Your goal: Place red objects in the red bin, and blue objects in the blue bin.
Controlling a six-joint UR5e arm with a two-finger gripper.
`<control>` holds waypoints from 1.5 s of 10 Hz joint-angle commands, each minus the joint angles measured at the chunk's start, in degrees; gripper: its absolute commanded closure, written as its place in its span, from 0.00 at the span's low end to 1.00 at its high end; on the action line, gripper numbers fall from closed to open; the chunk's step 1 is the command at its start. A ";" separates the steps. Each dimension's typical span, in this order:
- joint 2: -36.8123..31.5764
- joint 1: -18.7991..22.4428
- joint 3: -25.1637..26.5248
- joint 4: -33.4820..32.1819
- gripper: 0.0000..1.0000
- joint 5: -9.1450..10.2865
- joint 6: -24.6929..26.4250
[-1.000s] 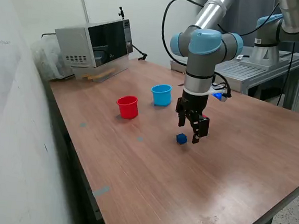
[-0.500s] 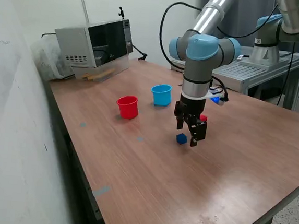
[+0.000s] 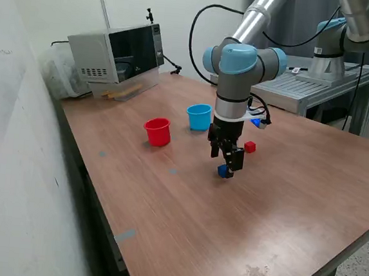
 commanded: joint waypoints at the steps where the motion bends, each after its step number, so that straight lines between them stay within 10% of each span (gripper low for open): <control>1: 1.06 -0.72 -0.05 -0.24 0.00 0.00 -0.01; 15: 0.10 -0.02 0.13 0.11 0.00 -0.09 -0.36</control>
